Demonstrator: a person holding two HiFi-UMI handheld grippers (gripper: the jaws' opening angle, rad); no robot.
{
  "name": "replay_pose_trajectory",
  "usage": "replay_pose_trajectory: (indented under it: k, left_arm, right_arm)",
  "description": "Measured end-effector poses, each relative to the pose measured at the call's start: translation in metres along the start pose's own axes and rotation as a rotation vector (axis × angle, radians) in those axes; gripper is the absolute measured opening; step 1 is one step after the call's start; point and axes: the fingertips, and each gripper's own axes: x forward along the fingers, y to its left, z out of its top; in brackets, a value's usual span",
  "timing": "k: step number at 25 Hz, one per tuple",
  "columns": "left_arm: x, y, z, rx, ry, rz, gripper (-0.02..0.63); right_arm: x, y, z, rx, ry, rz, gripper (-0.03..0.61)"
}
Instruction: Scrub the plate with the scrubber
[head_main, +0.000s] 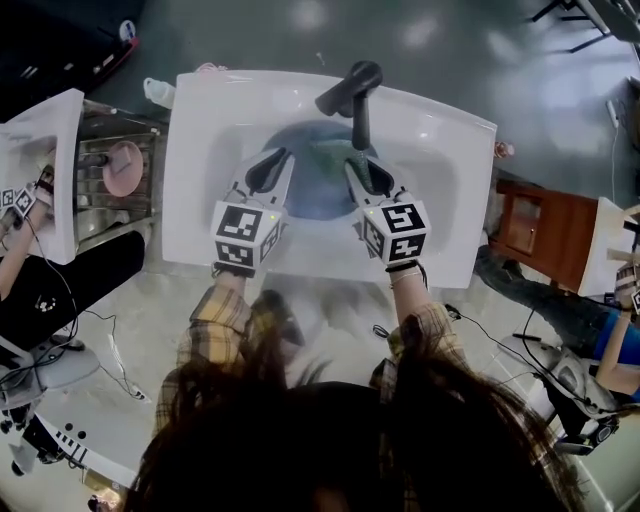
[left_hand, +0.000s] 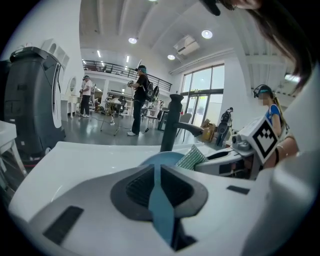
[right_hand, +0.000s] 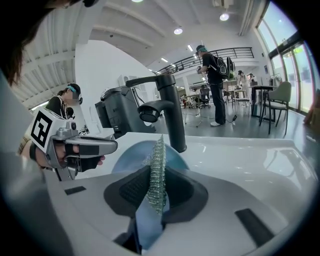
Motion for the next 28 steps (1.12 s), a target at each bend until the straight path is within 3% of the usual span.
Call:
replay_pose_trajectory:
  k: [7, 14, 18, 22, 25, 28]
  left_arm:
    - [0.001, 0.021, -0.010, -0.015, 0.018, 0.028, 0.029]
    - [0.006, 0.041, -0.022, 0.002, 0.063, 0.019, 0.132]
    - [0.014, 0.050, -0.033, -0.038, 0.100, -0.010, 0.176]
    - [0.025, 0.052, -0.045, -0.033, 0.151, -0.046, 0.164]
    - [0.026, 0.055, -0.048, 0.014, 0.156, -0.029, 0.062]
    - [0.026, 0.058, -0.049, 0.036, 0.161, -0.021, 0.038]
  right_arm:
    - [0.003, -0.007, -0.002, -0.022, 0.002, -0.072, 0.095]
    - [0.007, -0.006, -0.003, -0.026, -0.006, -0.123, 0.095]
    - [0.007, -0.004, -0.003, -0.032, -0.003, -0.145, 0.095]
    - [0.006, -0.003, -0.003, -0.042, -0.007, -0.170, 0.095]
    - [0.003, -0.004, -0.003, -0.044, -0.007, -0.199, 0.095]
    - [0.002, -0.006, -0.002, -0.048, -0.008, -0.228, 0.095]
